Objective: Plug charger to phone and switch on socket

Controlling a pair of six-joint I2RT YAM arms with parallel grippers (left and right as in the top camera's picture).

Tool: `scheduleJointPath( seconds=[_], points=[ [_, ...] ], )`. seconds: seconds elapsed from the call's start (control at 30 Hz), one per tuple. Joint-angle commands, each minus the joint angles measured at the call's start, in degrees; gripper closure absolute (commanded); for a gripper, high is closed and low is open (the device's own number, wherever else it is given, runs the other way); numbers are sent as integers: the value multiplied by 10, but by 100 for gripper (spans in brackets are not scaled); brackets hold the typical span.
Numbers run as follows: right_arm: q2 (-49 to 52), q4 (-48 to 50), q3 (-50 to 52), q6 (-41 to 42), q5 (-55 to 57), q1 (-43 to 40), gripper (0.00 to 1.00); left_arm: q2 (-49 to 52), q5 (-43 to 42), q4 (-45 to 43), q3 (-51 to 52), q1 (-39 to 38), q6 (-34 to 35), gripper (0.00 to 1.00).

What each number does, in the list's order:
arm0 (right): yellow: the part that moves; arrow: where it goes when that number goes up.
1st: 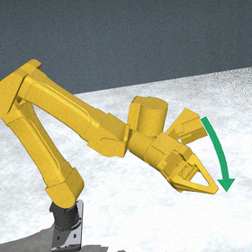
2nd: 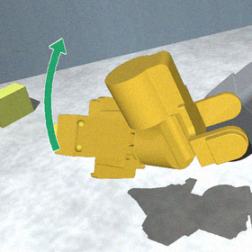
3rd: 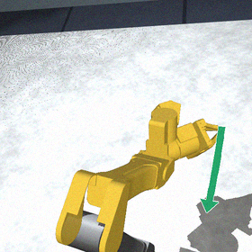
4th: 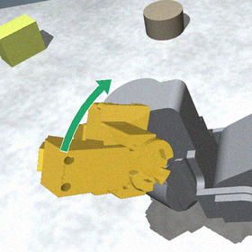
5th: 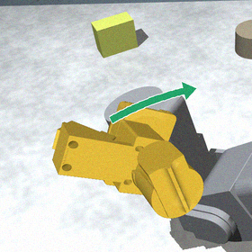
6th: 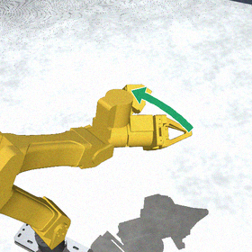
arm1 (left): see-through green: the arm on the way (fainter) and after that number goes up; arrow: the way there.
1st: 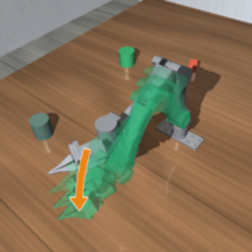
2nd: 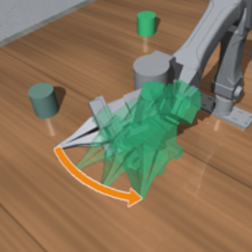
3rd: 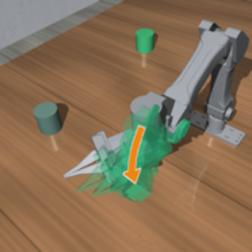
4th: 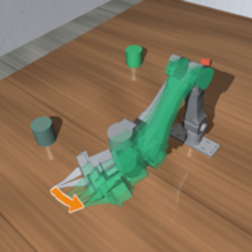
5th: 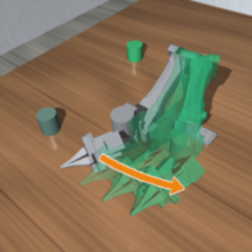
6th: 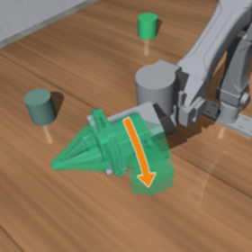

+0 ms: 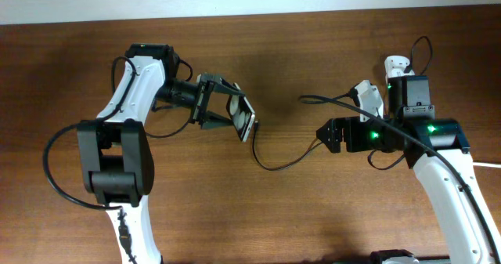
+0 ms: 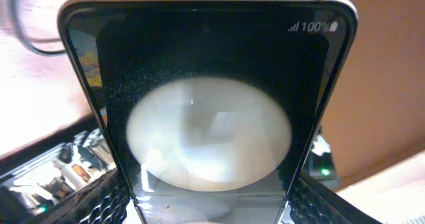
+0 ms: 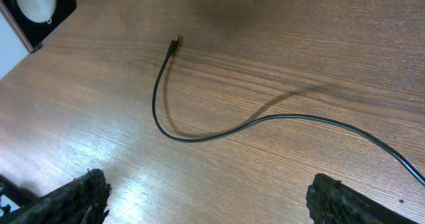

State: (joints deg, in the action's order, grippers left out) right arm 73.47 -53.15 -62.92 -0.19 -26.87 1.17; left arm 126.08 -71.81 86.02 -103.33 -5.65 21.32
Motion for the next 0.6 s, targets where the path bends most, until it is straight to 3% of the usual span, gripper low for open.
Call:
scheduleJointPath(
  seconds=[0.0, 0.03, 0.1, 0.3, 0.57],
  points=[
    [2, 0, -10, -2, 5, 0, 1, -1, -111, 2, -5, 2, 5, 65],
    [2, 0, -10, -2, 5, 0, 1, -1, -132, 2, -5, 2, 5, 65],
    [2, -1, -10, -2, 5, 0, 1, -1, -174, 3, -5, 2, 25, 80],
    [2, -1, -10, -2, 5, 0, 1, -1, -174, 2, -5, 3, 135, 80],
    [2, -1, -10, -2, 5, 0, 1, -1, -181, 3, -6, 3, 170, 79]
  ],
)
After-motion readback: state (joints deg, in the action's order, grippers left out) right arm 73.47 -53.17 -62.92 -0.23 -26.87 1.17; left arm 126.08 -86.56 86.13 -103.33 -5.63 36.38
